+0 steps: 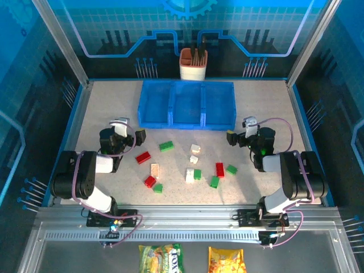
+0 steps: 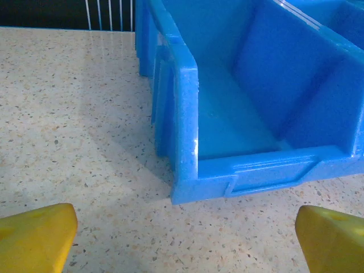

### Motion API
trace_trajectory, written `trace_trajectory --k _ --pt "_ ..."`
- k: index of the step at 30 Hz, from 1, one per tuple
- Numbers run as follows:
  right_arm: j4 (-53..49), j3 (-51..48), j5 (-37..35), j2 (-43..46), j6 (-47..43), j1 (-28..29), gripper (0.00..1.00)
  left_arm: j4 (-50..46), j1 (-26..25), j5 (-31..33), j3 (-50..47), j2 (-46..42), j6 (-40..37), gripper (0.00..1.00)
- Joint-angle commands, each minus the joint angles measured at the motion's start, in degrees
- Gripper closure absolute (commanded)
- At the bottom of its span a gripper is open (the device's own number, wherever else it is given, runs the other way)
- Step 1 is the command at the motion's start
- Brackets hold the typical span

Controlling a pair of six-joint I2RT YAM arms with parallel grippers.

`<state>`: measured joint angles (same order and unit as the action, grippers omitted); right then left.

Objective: Sort the legos into containers by color
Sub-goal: Pick up the lego from the bottom-center of the table.

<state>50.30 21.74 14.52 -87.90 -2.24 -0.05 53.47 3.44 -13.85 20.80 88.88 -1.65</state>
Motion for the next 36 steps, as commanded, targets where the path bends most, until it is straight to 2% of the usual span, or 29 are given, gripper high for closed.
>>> trace_trajectory --k 1,25,28,36 --pt "2.2 0.0 1.9 0.1 -1.1 -0.2 0.0 2.2 0.3 -2.6 -0.3 0.0 -0.9 0.01" --pt "2.3 0.0 2.2 0.0 -0.7 -0.5 0.0 2.3 0.2 -2.5 -0.3 0.0 -0.8 0.01" --pt "2.3 0.1 2.1 0.0 -0.8 -0.4 0.0 1.6 0.2 1.9 0.1 0.1 0.7 0.01" --pt "2.3 0.0 1.0 0.1 -0.9 -0.1 0.0 1.2 -0.2 3.2 0.3 0.1 0.7 0.01"
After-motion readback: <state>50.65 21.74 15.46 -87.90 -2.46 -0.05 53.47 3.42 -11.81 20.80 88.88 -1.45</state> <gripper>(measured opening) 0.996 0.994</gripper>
